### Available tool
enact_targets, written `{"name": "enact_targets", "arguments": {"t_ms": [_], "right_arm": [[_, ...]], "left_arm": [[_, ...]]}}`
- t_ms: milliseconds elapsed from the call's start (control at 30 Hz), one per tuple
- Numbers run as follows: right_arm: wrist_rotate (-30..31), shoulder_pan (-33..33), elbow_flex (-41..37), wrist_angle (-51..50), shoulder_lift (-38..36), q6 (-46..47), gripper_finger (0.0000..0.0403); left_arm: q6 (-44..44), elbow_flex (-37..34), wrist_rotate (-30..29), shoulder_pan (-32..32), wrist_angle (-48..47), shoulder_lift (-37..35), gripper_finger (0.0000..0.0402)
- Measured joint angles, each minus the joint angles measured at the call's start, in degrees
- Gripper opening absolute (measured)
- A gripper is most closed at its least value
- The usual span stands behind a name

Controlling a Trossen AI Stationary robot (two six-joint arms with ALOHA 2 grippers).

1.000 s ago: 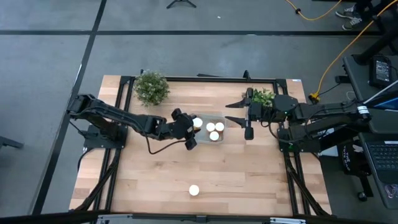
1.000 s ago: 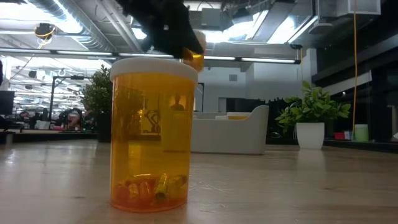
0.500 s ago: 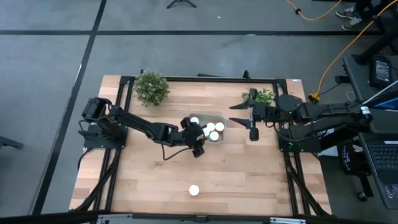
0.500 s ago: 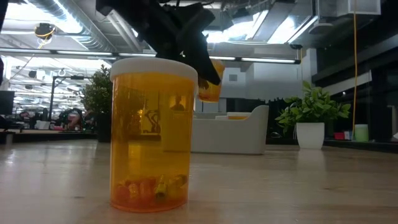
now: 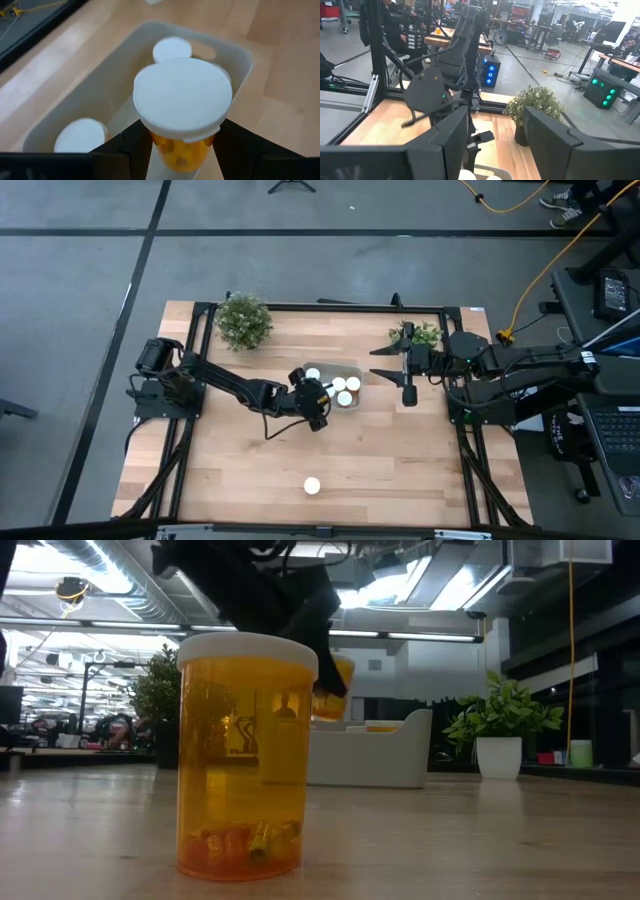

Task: Pick and place pill bottles into a basket
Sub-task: Adjust the orange pill bottle in the gray bin

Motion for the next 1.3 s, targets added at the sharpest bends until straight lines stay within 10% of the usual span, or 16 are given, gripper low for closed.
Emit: {"name": "enact_targets", "arguments": {"t_ms": [1300], "right_arm": [[-0.96,0.00,0.00,-0.17,0.02,0.13,0.0194]], "left_arm": [[-0.59,-2.97,3.23,3.03,7.98,6.58,0.0178]]}}
